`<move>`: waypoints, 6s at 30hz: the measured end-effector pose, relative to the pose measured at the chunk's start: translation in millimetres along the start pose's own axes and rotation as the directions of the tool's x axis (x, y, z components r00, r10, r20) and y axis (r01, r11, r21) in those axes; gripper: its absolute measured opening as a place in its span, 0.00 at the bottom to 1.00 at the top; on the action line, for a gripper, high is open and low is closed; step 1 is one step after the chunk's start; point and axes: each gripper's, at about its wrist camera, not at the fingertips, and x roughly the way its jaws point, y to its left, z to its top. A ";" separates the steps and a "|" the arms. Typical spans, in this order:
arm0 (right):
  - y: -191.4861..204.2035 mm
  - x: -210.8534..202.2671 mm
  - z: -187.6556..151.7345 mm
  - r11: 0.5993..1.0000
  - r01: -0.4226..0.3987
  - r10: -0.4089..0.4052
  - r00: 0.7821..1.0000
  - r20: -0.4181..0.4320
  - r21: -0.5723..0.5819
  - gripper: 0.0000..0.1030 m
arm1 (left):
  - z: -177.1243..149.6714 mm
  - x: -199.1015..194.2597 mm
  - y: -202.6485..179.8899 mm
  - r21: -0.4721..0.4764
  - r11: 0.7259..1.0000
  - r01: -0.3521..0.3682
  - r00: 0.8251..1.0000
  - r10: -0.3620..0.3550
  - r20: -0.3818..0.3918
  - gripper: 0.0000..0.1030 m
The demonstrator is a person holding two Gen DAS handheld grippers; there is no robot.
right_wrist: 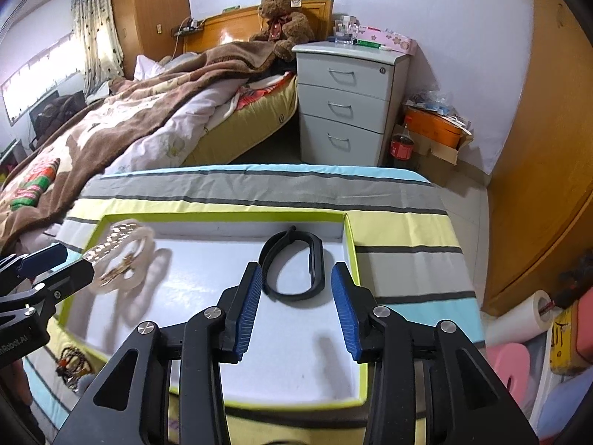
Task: Organize jewelry
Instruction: 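Release claw clip with left tool while right tool releases band in box, then withdraw both open tools from the green box toward the remaining jewelry, then grasp black bead cord with right tool while left tool grasps blue coil tie, then carry black cord with right tool while left tool carries blue coil to box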
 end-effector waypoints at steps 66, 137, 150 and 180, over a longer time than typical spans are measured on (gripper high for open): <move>-35.8 -58.1 -127.1 0.994 0.034 -0.032 0.999 -0.028 0.108 0.16 | -116.5 -63.9 36.2 -0.132 0.988 0.084 0.992 -0.095 -0.085 0.75; -21.1 -100.1 -90.4 0.996 -0.018 0.008 0.994 0.112 0.090 0.16 | -74.3 -73.6 -0.6 0.024 0.993 0.117 0.993 -0.117 -0.005 0.10; 10.8 -75.1 -32.8 0.998 -0.069 0.067 0.990 0.123 0.011 0.16 | -44.9 -69.9 15.5 -0.028 0.994 0.102 0.994 -0.101 0.045 0.10; 44.7 51.8 12.5 0.992 -0.124 0.122 0.990 -0.067 -0.032 0.16 | -46.1 -3.7 41.3 -0.129 0.989 0.075 0.995 -0.082 -0.054 0.10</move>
